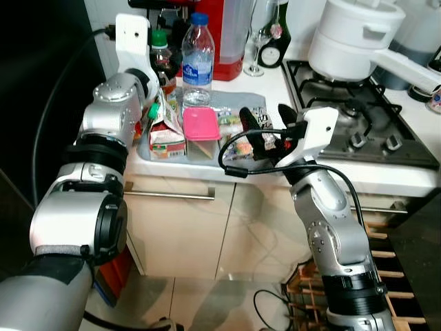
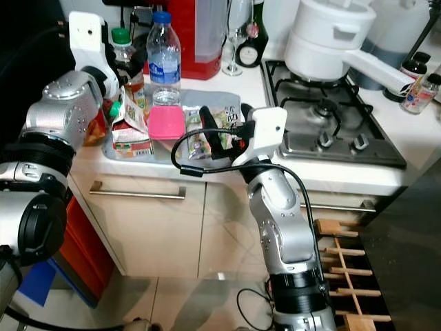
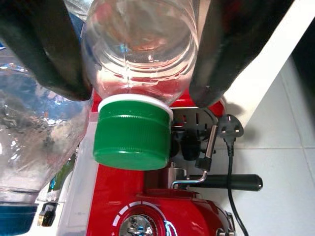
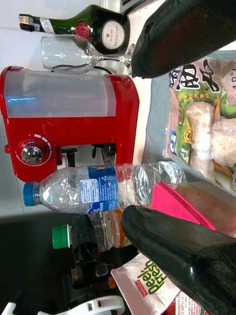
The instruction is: Restocking fridge
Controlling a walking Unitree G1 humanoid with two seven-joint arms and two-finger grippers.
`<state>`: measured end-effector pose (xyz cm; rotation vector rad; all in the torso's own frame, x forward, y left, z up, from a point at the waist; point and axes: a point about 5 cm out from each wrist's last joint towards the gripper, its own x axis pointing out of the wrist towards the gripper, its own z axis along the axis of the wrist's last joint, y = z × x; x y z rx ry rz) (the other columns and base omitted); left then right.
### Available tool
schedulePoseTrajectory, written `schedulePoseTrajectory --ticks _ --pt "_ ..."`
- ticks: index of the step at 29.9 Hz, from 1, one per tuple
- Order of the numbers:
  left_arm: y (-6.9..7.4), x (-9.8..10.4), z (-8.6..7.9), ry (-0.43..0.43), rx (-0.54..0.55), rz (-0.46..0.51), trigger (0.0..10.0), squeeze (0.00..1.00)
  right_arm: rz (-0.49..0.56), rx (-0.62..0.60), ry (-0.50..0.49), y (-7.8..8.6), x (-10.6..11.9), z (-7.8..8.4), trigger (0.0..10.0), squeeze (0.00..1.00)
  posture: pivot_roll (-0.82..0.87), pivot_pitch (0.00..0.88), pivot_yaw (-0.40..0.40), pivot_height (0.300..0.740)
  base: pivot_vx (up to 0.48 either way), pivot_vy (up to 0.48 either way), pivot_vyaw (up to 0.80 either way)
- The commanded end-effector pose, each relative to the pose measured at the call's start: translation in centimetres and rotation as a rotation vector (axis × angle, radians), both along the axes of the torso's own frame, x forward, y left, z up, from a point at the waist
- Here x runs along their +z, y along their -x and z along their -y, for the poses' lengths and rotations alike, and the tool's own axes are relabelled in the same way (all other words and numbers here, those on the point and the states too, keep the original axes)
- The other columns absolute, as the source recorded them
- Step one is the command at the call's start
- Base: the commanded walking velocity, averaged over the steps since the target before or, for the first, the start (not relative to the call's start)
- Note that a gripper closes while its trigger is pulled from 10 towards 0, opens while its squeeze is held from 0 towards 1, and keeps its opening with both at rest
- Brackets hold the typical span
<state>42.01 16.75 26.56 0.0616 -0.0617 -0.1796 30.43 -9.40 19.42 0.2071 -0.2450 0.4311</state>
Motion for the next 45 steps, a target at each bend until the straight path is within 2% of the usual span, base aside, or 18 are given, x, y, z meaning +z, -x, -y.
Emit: schedulePoseTrajectory --ticks 1,8,15,22,28,31,32,33,35,36,37,41,45 --pt "0.0 -1.6 0.2 -0.015 -0.005 -0.070 0.0 0.00 -0.023 0.006 0.007 0.0 -0.4 0.1 10.0 0.00 -0.07 0.000 -0.046 0.740 0.000 0.000 0.00" --pt "0.0 -2.2 -0.1 -0.041 0.003 -0.082 0.0 0.00 -0.033 0.003 0.013 -0.1 -0.7 0.1 10.0 0.00 -0.07 0.000 -0.047 0.740 0.000 0.000 0.00" --pt "0.0 -2.2 -0.2 -0.030 -0.004 -0.067 0.0 0.00 -0.046 0.006 0.019 -0.2 -1.1 0.1 10.0 0.00 -0.06 0.000 -0.053 0.740 0.000 0.000 0.00" --pt "-0.1 -0.8 -0.3 0.065 -0.009 0.010 0.0 0.00 -0.058 0.005 0.024 -0.4 -1.5 0.2 10.0 0.00 -0.06 0.000 -0.061 0.740 0.000 0.000 0.00" --pt "-0.2 0.8 -0.1 0.046 -0.013 0.090 0.0 0.00 -0.056 0.009 0.023 -0.6 -1.6 0.2 10.0 0.00 -0.06 0.000 -0.063 0.740 0.000 0.000 0.00" --pt "-0.1 1.9 -0.1 0.032 -0.020 0.139 0.0 0.00 -0.054 0.017 0.017 -0.6 -1.5 0.1 10.0 0.00 -0.05 0.000 -0.063 0.740 0.000 0.000 0.00" --pt "0.0 2.6 0.0 0.021 -0.021 0.173 0.0 0.00 -0.056 0.021 0.011 -0.6 -1.5 0.2 10.0 0.00 -0.05 0.000 -0.063 0.740 0.000 0.000 0.00" --pt "0.2 4.1 0.1 0.011 -0.036 0.249 0.0 0.00 -0.063 0.026 0.004 -0.5 -1.7 0.5 10.0 0.00 -0.05 0.000 -0.059 0.740 0.000 0.000 0.00" --pt "0.3 4.5 0.2 0.008 -0.041 0.271 0.0 0.00 -0.064 0.026 0.003 -0.4 -1.7 0.6 10.0 0.00 -0.05 0.000 -0.059 0.740 0.000 0.000 0.00" --pt "0.8 5.9 0.3 0.000 -0.055 0.343 0.0 0.00 -0.068 0.025 0.004 -0.3 -1.8 0.9 10.0 0.00 -0.05 0.000 -0.053 0.740 0.000 0.000 0.00" --pt "0.8 5.9 0.3 0.000 -0.055 0.343 0.0 0.00 -0.068 0.025 0.004 -0.3 -1.8 0.9 10.0 0.00 -0.05 0.000 -0.053 0.740 0.000 0.000 0.00" --pt "2.3 8.3 0.7 -0.004 -0.103 0.491 0.0 0.00 -0.068 0.068 -0.001 0.6 -1.9 1.2 10.0 0.00 -0.05 0.000 -0.053 0.740 0.000 0.000 0.00" --pt "3.8 9.2 0.4 -0.011 -0.114 0.569 0.0 0.00 -0.056 0.155 -0.013 1.5 -1.5 1.1 10.0 0.00 -0.06 0.000 -0.047 0.740 0.000 0.000 0.00"
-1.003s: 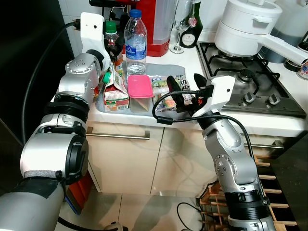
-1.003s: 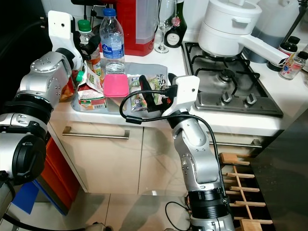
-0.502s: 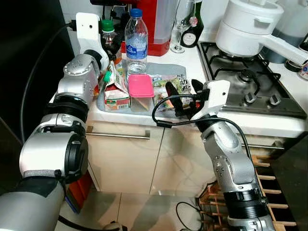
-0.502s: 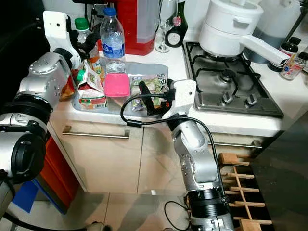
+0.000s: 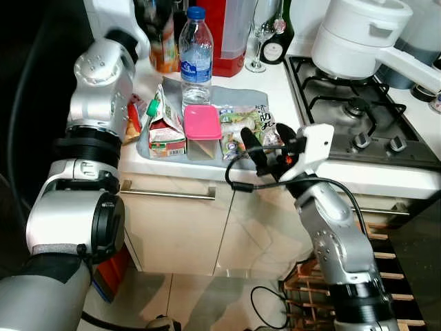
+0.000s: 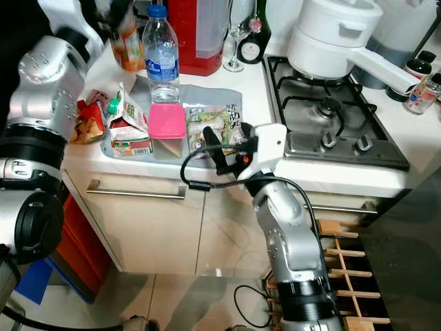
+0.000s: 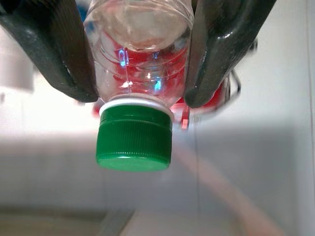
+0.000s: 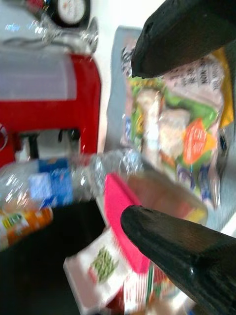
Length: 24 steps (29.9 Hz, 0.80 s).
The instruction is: Restocking fridge
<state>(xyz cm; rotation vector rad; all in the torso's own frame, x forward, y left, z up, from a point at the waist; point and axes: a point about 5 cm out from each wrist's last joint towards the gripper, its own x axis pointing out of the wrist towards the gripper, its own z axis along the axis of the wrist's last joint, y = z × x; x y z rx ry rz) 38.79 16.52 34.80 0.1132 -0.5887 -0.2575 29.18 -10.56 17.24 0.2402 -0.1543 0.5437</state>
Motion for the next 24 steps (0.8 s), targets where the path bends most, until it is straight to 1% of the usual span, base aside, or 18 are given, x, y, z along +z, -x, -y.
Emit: schedulePoseTrajectory --ticks 1,2,3,5,8,11,12,13,14,15,16,17,18,19,20,22,24 --pt "0.5 0.9 0.2 -0.005 -0.016 0.043 0.0 0.00 0.023 0.032 -0.016 0.3 0.7 -0.1 10.0 0.00 -0.06 0.000 -0.047 0.740 0.000 0.000 0.00" --pt "1.0 1.0 -0.1 -0.003 -0.020 0.060 0.0 0.00 0.028 0.052 -0.021 0.5 1.0 -0.1 10.0 0.00 -0.06 0.000 -0.044 0.740 0.000 0.000 0.00" --pt "2.3 1.3 -0.5 -0.012 -0.033 0.098 0.0 0.00 0.041 0.088 -0.037 0.8 1.7 0.0 10.0 0.00 -0.06 0.000 -0.041 0.740 0.000 0.000 0.00" --pt "3.4 1.3 -0.8 -0.023 -0.041 0.119 0.0 0.00 0.051 0.124 -0.063 1.0 2.5 -0.1 10.0 0.00 -0.06 0.000 -0.036 0.740 0.000 0.000 0.00" --pt "5.0 1.0 -1.1 -0.057 -0.057 0.130 0.0 0.00 0.065 0.179 -0.087 1.2 3.5 -0.5 10.0 0.00 -0.05 0.000 -0.036 0.740 0.000 0.000 0.00" --pt "6.5 0.6 -0.9 -0.082 -0.086 0.122 0.0 0.00 0.060 0.236 -0.104 1.3 3.9 -0.9 10.0 0.00 -0.03 0.000 -0.041 0.740 0.000 0.000 0.00" --pt "7.1 0.6 -0.7 -0.091 -0.108 0.124 3.9 0.00 0.055 0.256 -0.105 1.4 3.9 -1.0 10.0 0.00 -0.03 0.000 -0.043 0.740 0.000 0.000 0.00" --pt "7.7 0.6 -0.4 -0.095 -0.127 0.121 10.0 0.00 0.047 0.275 -0.103 1.4 3.8 -1.0 10.0 0.00 -0.02 0.000 -0.048 0.740 0.000 0.000 0.00" --pt "7.7 0.6 -0.4 -0.095 -0.127 0.121 10.0 0.00 0.047 0.275 -0.103 1.4 3.8 -1.0 10.0 0.00 -0.02 0.000 -0.048 0.740 0.000 0.000 0.00" --pt "8.4 0.7 -0.2 -0.094 -0.149 0.121 10.0 0.00 0.036 0.290 -0.099 1.4 3.8 -1.1 10.0 0.00 -0.01 0.000 -0.051 0.740 0.000 0.000 0.00" --pt "9.5 0.8 0.4 -0.114 -0.176 0.135 10.0 0.00 0.022 0.296 -0.096 1.4 3.5 -1.0 10.0 0.00 0.00 0.000 -0.054 0.740 0.000 0.000 0.00" --pt "10.2 0.8 0.7 -0.130 -0.193 0.142 10.0 0.00 0.011 0.298 -0.094 1.3 3.4 -0.9 10.0 0.00 0.00 0.000 -0.054 0.740 0.000 0.000 0.00" --pt "10.8 0.6 0.9 -0.139 -0.199 0.147 10.0 0.00 0.001 0.291 -0.096 1.2 3.2 -0.9 10.0 0.00 0.01 0.000 -0.059 0.740 0.000 0.000 0.00" --pt "10.8 0.6 0.9 -0.139 -0.199 0.147 10.0 0.00 0.001 0.291 -0.096 1.2 3.2 -0.9 10.0 0.00 0.01 0.000 -0.059 0.740 0.000 0.000 0.00" --pt "10.9 -0.2 0.9 -0.140 -0.176 0.112 10.0 0.00 -0.011 0.268 -0.107 0.8 3.1 -0.7 10.0 0.00 0.02 0.000 -0.062 0.740 0.000 0.000 0.00" --pt "10.3 -1.6 0.7 -0.100 -0.139 0.044 10.0 0.00 -0.020 0.239 -0.112 0.4 2.7 -0.5 10.0 0.00 0.02 0.000 -0.066 0.740 0.000 0.000 0.00" --pt "10.0 -2.4 0.8 -0.083 -0.122 0.015 10.0 0.00 -0.024 0.227 -0.110 0.3 2.5 -0.5 10.0 0.00 0.02 0.000 -0.066 0.740 0.000 0.000 0.00"
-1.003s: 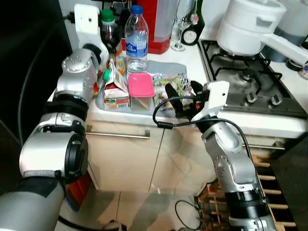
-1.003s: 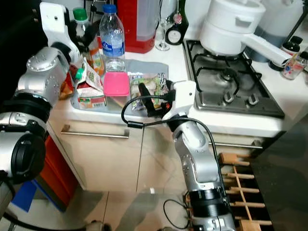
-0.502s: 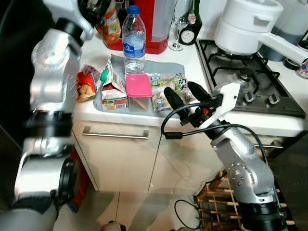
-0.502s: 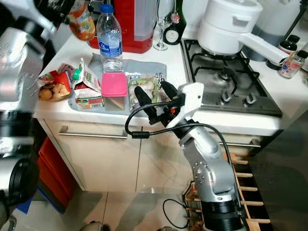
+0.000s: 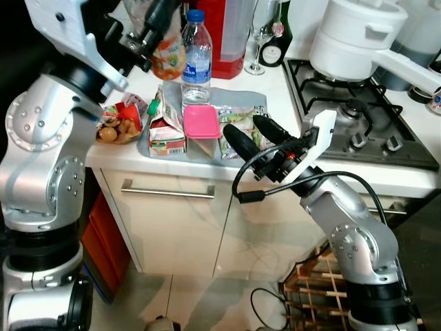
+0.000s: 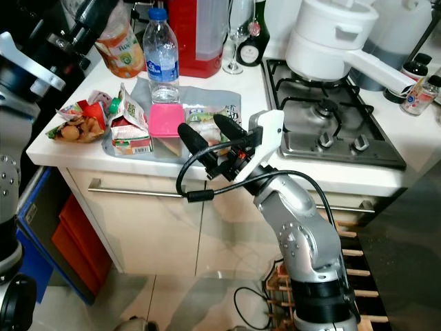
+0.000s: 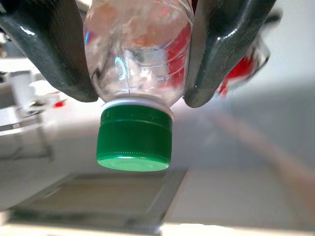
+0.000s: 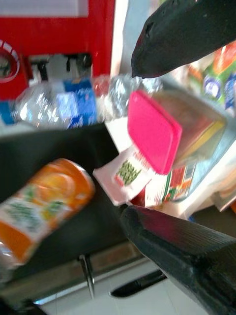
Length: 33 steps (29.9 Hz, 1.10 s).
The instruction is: Restocking fridge
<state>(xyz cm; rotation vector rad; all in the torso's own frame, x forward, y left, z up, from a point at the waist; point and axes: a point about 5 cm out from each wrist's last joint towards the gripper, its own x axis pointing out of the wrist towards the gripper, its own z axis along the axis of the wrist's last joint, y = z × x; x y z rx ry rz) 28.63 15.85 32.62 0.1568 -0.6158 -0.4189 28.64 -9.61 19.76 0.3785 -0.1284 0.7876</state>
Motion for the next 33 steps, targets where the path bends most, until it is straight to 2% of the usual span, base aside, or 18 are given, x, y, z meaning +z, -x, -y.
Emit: schedulePoseTrajectory --ticks 1,4,9,14,23,33 --pt "-0.4 -0.9 0.2 0.018 0.034 -0.037 10.0 0.00 -0.002 -0.037 0.006 -0.3 -0.2 0.3 10.0 0.00 0.01 0.000 -0.065 0.740 0.000 0.000 0.00" --pt "-1.0 -3.3 0.8 0.062 0.086 -0.115 10.0 0.00 -0.013 -0.038 0.025 0.0 -0.9 -0.2 10.0 0.00 0.00 0.000 -0.062 0.740 0.000 0.000 0.00" --pt "-1.9 -5.0 1.2 0.105 0.128 -0.177 10.0 0.00 -0.027 -0.084 0.039 -0.2 -1.5 -0.1 10.0 0.00 -0.02 0.000 -0.060 0.740 -0.107 0.000 0.00" --pt "-2.3 -5.2 1.7 0.127 0.146 -0.174 10.0 0.00 -0.025 -0.148 0.038 -0.7 -1.6 0.4 10.0 0.00 -0.04 0.000 -0.050 0.740 -0.292 0.000 0.00" --pt "-2.5 -5.2 2.1 0.130 0.142 -0.164 10.0 0.00 -0.022 -0.175 0.051 -0.8 -1.8 0.4 10.0 0.00 -0.04 0.000 -0.049 0.740 -0.292 0.000 0.00" --pt "-2.5 -5.6 2.1 0.098 0.143 -0.165 10.0 0.00 -0.045 -0.236 0.098 -0.9 -3.2 1.2 10.0 0.00 -0.04 0.000 -0.045 0.740 -0.290 0.000 0.00"
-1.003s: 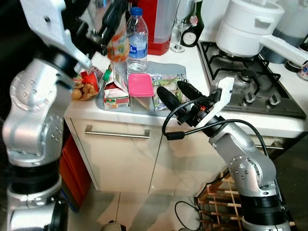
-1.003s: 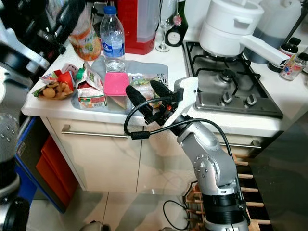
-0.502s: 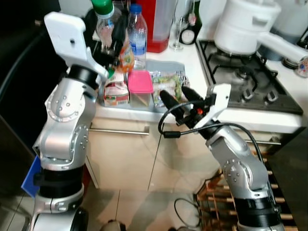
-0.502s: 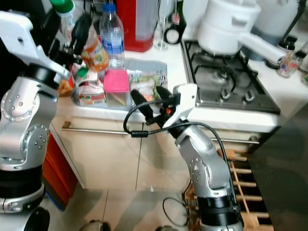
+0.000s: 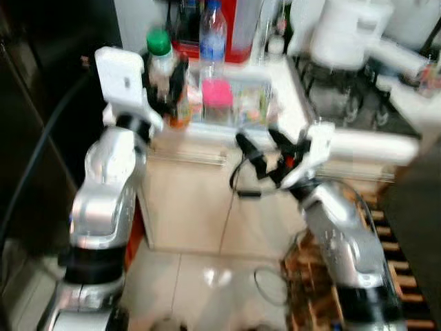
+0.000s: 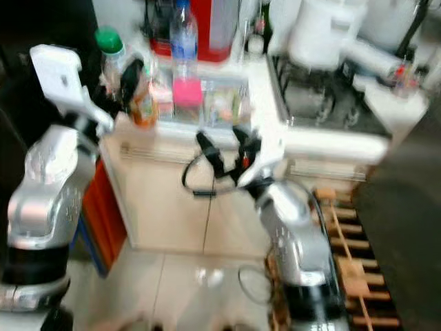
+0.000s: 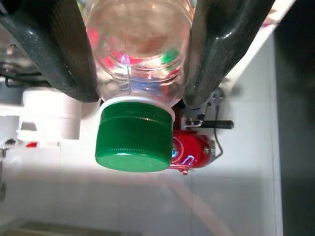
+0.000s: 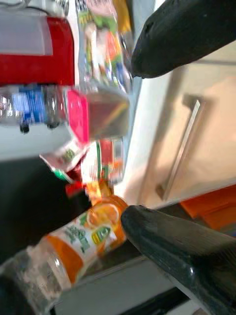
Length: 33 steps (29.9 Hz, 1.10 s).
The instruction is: Restocking fridge
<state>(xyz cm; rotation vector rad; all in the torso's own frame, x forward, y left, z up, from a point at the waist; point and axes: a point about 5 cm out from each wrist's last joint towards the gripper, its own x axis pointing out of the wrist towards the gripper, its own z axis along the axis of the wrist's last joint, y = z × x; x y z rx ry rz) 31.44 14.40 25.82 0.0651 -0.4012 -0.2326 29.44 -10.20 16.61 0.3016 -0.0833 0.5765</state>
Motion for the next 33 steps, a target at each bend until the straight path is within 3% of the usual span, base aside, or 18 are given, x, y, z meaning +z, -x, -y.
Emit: schedulePoseTrajectory --ticks 1,29,33 --pt "0.3 1.0 0.7 -0.009 -0.032 0.053 10.0 0.00 0.003 -0.036 0.020 0.0 -0.2 0.7 10.0 0.00 -0.04 0.000 -0.042 0.740 -0.292 0.000 0.00" --pt "0.8 -1.2 1.6 0.018 -0.054 -0.023 10.0 0.00 -0.048 -0.082 0.079 0.2 -3.0 1.3 10.0 0.00 -0.05 0.000 -0.023 0.740 -0.279 0.000 0.00" --pt "1.4 -4.3 1.0 0.066 -0.030 -0.151 10.0 0.00 -0.049 -0.144 0.114 0.1 -3.7 2.1 10.0 0.00 -0.06 0.000 -0.006 0.740 0.000 0.000 0.00"
